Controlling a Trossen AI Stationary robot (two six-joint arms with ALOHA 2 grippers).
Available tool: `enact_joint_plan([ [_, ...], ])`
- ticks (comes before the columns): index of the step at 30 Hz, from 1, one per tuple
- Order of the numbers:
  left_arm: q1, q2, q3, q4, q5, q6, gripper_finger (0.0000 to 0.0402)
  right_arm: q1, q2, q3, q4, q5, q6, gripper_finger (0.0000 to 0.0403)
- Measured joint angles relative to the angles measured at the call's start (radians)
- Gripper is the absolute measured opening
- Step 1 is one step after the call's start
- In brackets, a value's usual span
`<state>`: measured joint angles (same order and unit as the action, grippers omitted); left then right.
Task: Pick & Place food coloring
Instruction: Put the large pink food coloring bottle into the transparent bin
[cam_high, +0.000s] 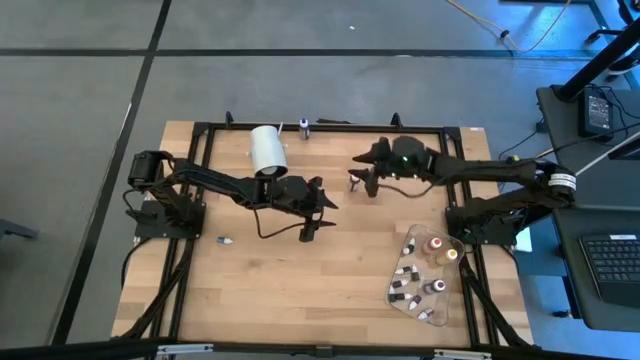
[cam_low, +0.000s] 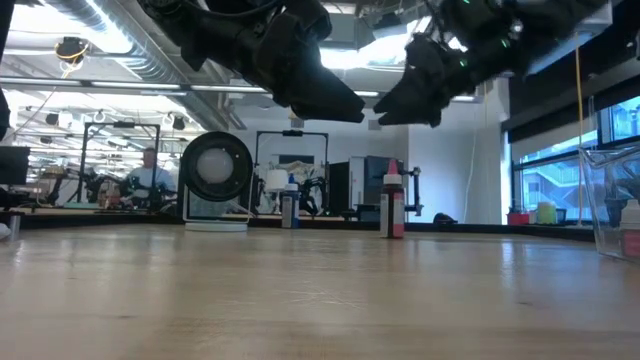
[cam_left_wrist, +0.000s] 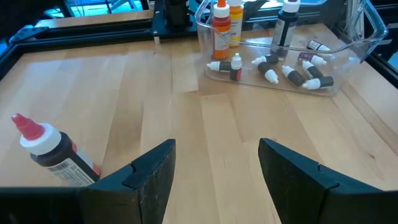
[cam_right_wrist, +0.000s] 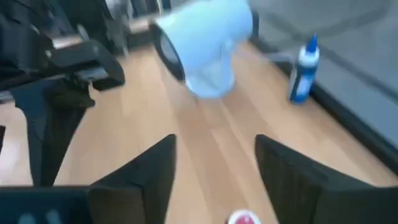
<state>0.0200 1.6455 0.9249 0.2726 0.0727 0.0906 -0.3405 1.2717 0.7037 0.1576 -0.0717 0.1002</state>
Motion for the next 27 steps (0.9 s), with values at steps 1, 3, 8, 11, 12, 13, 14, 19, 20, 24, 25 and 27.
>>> enact_joint_plan([
  [1,0.0,0.0,0.0,0.0,0.0,0.0,0.0226,0.0,0.001,0.049,-0.099,0.017,0.0,0.0218],
  [3,0.0,0.0,0.0,0.0,0.0,0.0,0.0226,-0.001,0.007,0.146,-0.286,0.058,-0.015,0.0218],
  [8,0.0,0.0,0.0,0.0,0.0,0.0,0.0228,-0.002,0.04,0.313,-0.557,0.097,-0.057,0.0218],
  [11,0.0,0.0,0.0,0.0,0.0,0.0,0.0226,-0.001,0.049,0.357,-0.617,0.096,-0.057,0.0218],
  [12,0.0,0.0,0.0,0.0,0.0,0.0,0.0226,-0.001,0.05,0.365,-0.625,0.095,-0.058,0.0218],
  [13,0.0,0.0,0.0,0.0,0.0,0.0,0.0225,-0.001,0.049,0.369,-0.632,0.093,-0.062,0.0218],
  [14,0.0,0.0,0.0,0.0,0.0,0.0,0.0225,-0.001,0.047,0.369,-0.636,0.092,-0.068,0.0218],
  [19,0.0,0.0,0.0,0.0,0.0,0.0,0.0229,-0.002,0.045,0.369,-0.666,0.052,-0.057,0.0219],
  [20,0.0,0.0,0.0,0.0,0.0,0.0,0.023,-0.002,0.045,0.369,-0.678,0.037,-0.056,0.0219],
  [24,0.0,0.0,0.0,0.0,0.0,0.0,0.023,-0.001,0.045,0.369,-0.701,0.016,-0.112,0.0239],
  [25,0.0,0.0,0.0,0.0,0.0,0.001,0.0229,-0.001,0.045,0.369,-0.701,0.017,-0.127,0.0246],
  [27,0.0,0.0,0.0,0.0,0.0,0.001,0.0227,-0.001,0.045,0.369,-0.702,0.017,-0.131,0.0257],
])
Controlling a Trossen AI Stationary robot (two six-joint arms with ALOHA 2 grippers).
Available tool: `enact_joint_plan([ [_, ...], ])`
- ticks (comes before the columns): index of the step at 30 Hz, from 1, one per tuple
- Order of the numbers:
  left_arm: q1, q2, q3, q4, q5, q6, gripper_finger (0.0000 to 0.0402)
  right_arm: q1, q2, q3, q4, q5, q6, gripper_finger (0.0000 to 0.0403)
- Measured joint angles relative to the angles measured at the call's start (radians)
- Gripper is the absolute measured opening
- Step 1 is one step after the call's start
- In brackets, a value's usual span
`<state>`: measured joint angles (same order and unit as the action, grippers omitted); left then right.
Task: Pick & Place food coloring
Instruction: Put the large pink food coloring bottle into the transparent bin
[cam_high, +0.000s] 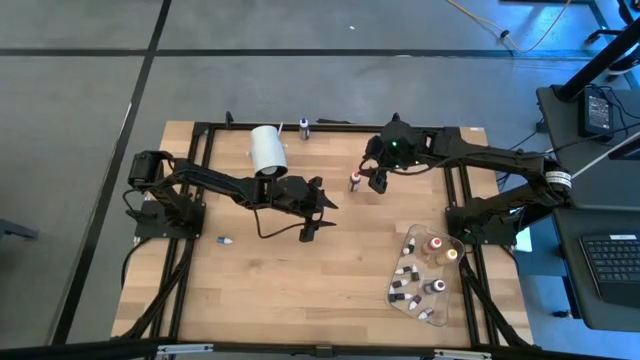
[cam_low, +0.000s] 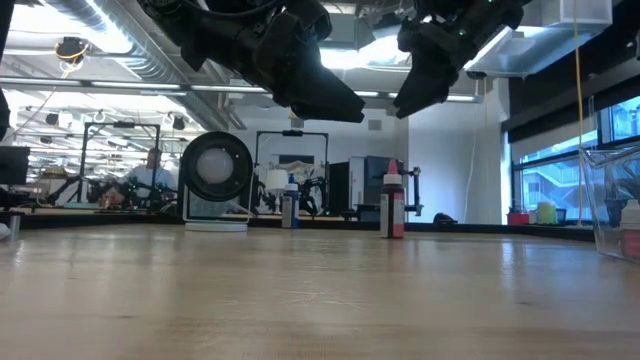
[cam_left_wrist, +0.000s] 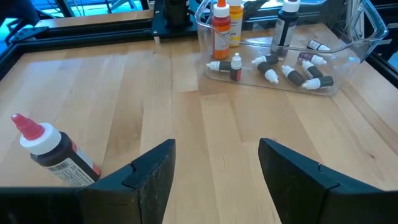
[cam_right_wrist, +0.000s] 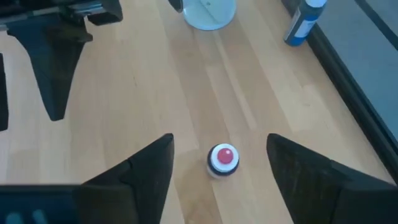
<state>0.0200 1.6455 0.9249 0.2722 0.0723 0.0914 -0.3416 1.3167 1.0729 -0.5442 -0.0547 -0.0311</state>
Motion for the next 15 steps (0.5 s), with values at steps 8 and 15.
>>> enact_joint_plan([
  [8,0.0,0.0,0.0,0.0,0.0,0.0,0.0226,0.0,0.043,0.0,-0.007,-0.002,-0.145,0.0266],
  [15,0.0,0.0,0.0,-0.004,0.0,0.0,0.023,0.0,0.155,0.0,0.007,-0.001,-0.192,0.0266],
])
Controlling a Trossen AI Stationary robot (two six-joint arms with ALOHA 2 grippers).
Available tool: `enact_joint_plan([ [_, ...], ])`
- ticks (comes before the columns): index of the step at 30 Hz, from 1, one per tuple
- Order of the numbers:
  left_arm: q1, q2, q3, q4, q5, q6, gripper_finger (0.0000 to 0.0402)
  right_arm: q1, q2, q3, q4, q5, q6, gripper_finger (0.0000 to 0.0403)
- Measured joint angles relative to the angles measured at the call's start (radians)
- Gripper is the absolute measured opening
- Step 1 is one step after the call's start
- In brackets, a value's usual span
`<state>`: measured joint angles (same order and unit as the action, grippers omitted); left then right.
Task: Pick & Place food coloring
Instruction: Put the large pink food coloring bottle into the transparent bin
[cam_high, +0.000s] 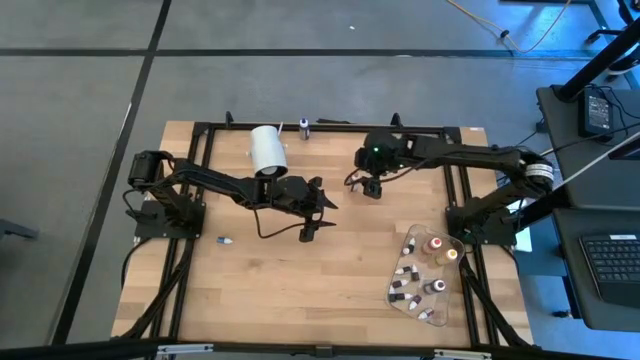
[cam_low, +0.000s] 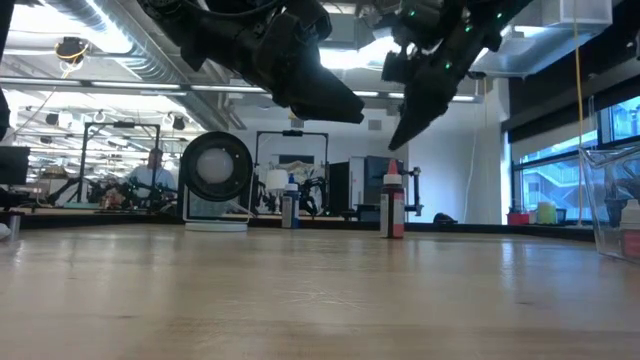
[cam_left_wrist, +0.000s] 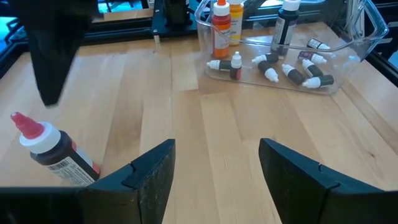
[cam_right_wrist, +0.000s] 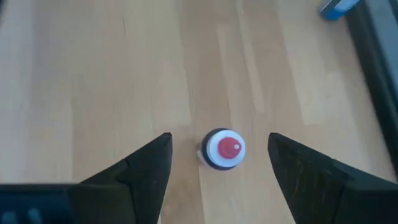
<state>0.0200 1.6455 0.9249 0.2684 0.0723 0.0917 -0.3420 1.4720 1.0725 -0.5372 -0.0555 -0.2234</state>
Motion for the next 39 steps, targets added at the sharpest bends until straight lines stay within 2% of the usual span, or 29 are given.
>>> enact_joint_plan([
  [15,0.0,0.0,0.0,-0.012,0.0,0.0,0.023,0.0,0.146,0.0,0.026,0.019,0.015,0.0262],
  [19,0.0,0.0,0.0,-0.012,0.0,0.0,0.0228,-0.002,0.159,0.0,0.027,0.02,0.018,0.0235],
  [29,0.0,0.0,0.0,-0.012,0.0,0.0,0.0229,-0.002,0.158,0.0,0.033,0.02,0.009,0.0124],
  [34,0.0,0.0,0.0,-0.012,0.0,0.0,0.023,0.0,0.128,0.0,-0.005,0.02,0.039,0.0121],
  [39,0.0,0.0,0.0,-0.012,-0.001,0.0,0.0227,0.054,0.019,0.088,-0.198,0.022,0.172,0.0121],
])
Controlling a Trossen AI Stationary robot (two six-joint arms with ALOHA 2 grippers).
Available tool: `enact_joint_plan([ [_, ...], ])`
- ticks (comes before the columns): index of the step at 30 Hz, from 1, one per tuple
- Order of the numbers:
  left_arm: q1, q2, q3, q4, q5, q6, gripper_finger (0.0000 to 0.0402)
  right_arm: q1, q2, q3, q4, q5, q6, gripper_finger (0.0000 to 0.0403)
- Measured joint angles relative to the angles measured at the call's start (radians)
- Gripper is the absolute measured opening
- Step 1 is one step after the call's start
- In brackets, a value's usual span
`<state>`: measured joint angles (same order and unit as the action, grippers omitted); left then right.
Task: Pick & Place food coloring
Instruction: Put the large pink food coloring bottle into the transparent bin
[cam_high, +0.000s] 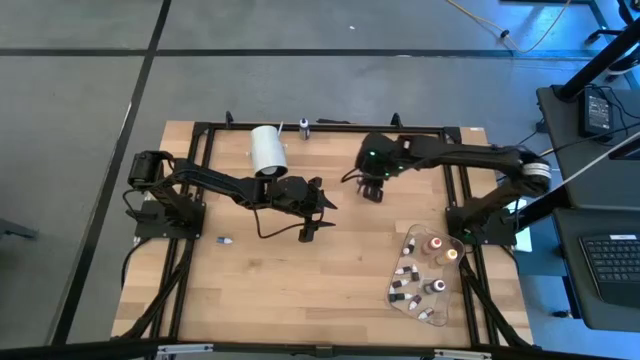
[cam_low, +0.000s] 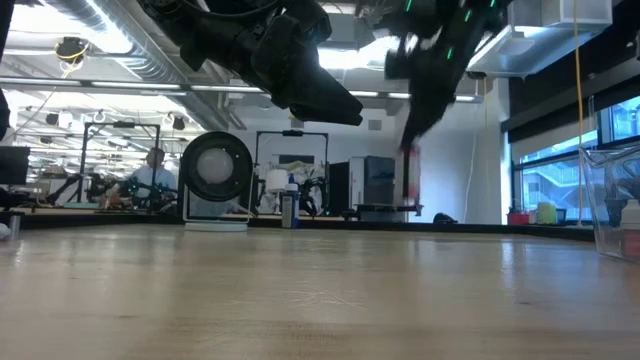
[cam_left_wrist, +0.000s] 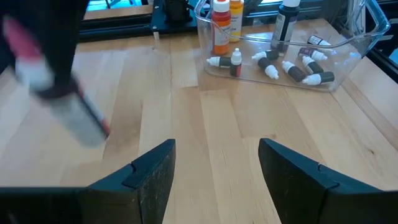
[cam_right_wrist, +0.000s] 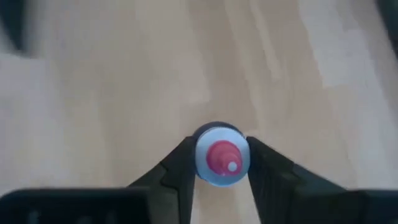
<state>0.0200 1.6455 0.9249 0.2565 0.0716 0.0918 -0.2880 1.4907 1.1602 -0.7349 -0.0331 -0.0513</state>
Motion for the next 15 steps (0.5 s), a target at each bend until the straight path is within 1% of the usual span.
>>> enact_joint_plan([
  [3,0.0,0.0,0.0,0.0,0.0,0.0,0.0227,0.066,-0.084,0.042,-0.123,-0.002,0.157,0.0121],
  [6,0.0,0.0,0.0,0.0,0.0,0.0,0.0229,0.165,-0.177,0.045,-0.203,-0.002,0.346,0.0121],
  [8,0.0,0.0,0.0,0.0,0.0,0.0,0.023,0.251,-0.227,0.045,-0.249,0.004,0.454,0.0126],
  [10,0.0,0.0,0.0,0.0,0.0,0.0,0.023,0.349,-0.269,0.045,-0.259,0.028,0.555,0.0127],
  [13,0.0,0.0,0.0,0.0,0.0,0.0,0.0229,0.499,-0.315,0.045,-0.258,0.073,0.692,0.0125],
  [15,0.0,0.0,0.0,0.001,0.0,0.0,0.0227,0.597,-0.338,0.045,-0.278,0.125,0.795,0.0124],
])
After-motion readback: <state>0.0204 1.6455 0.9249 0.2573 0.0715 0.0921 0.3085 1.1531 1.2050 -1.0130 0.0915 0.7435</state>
